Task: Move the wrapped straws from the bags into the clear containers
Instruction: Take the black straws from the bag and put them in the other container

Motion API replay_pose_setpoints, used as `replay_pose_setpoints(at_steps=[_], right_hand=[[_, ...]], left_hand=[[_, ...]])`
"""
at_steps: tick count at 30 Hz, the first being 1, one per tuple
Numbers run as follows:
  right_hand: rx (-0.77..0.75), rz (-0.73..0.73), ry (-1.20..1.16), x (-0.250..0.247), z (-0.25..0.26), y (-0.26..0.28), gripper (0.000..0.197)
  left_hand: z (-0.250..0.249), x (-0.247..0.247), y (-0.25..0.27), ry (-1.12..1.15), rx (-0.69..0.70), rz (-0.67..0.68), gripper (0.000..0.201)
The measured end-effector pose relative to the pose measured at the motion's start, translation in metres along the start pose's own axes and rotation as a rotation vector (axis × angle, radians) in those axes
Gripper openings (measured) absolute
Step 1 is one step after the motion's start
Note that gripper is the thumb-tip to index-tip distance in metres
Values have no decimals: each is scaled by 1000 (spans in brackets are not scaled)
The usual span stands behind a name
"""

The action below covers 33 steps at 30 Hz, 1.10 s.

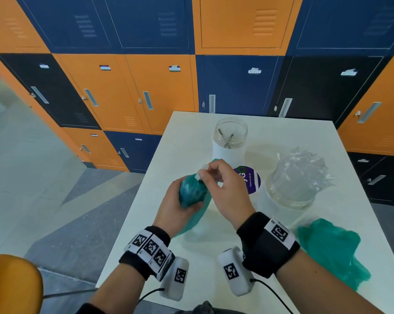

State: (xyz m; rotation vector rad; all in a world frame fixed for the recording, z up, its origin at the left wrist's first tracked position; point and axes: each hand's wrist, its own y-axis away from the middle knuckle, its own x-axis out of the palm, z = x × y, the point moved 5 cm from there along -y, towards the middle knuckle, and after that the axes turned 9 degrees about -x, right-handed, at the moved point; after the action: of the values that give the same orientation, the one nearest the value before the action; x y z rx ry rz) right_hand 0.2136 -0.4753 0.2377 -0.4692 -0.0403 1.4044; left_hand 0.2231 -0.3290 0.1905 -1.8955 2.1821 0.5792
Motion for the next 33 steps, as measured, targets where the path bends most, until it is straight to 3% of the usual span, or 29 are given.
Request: replay_pose_setpoints(at_steps=[3,6,11,17,19,25,29,33], right_hand=[[33,36,-52,5,1,1,13],[94,17,-159,2,0,-3,12],[191,-169,-319,-27,-6,-16,7],[142,-431,-324,-75,-4,-26,7],[114,-455,-282,-78,-6,-24,6],[43,-145,-71,-21,-21,1,15],[-46,117,55,25,-32,25,6],[-14,242,140,41,-40,36,26]], left_hand=[[-4,-4,2,-47,28,-97,65],[3,-9,-1,-34,1,-101,59],[8,-19,2,24,-43,-98,47],[16,-33,1,104,-133,-165,48],[14,-38,0,128,-160,-200,50],[13,-38,-6,248,-224,-235,48],[14,-31,-9,306,-246,-233,50],[15,-29,-9,358,-239,-200,47]])
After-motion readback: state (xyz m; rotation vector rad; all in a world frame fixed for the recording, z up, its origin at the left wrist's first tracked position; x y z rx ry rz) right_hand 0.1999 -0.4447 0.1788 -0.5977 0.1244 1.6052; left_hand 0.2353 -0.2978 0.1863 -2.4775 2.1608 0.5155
